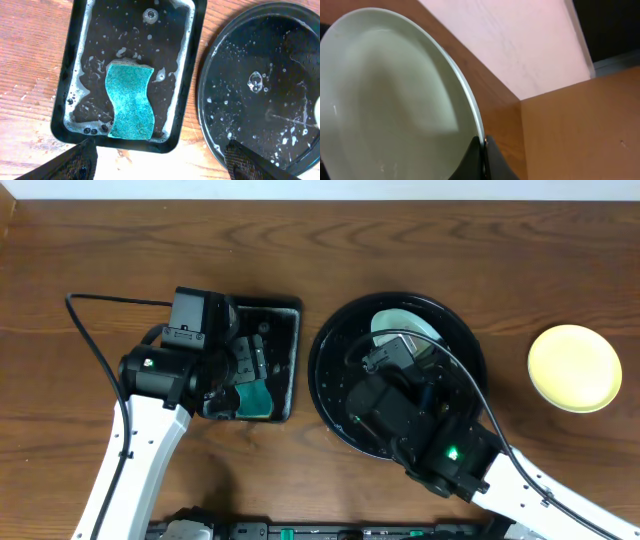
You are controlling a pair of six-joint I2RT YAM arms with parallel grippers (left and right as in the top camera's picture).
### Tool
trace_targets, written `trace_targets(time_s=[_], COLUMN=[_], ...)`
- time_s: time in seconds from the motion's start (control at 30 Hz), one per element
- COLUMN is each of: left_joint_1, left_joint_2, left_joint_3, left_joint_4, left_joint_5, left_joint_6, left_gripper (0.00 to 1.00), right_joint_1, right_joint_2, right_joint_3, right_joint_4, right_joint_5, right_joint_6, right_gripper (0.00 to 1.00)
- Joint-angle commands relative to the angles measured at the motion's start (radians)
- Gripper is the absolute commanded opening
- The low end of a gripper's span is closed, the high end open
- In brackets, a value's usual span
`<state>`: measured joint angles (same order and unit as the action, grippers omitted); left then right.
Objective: Clean dirty plates on tray and stack at the side
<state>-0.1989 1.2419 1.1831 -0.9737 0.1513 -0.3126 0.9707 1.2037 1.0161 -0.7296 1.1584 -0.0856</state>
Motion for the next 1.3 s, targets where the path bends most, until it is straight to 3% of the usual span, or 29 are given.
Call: trace_targets(time_s=[0.0, 1.27], left_joint_1=[0.002, 0.002], left_joint_2=[0.000, 0.000], left_joint_3=[0.007, 0.007], left_joint_4=[-0.005, -0.005], left_joint_5=[-0.002, -0.002], left_joint_6=[0.009, 0.009], left_gripper=[0.82, 0.82], right_joint_1=[0.013, 0.019], right_joint_2=[-0.027, -0.035], right_joint_3=[0.028, 0.028], right_joint_4=[0.006, 0.008], right_joint_5=[0.048, 0.049], right_joint_6=[-0.037, -0.070], right_gripper=[0.01, 0.01])
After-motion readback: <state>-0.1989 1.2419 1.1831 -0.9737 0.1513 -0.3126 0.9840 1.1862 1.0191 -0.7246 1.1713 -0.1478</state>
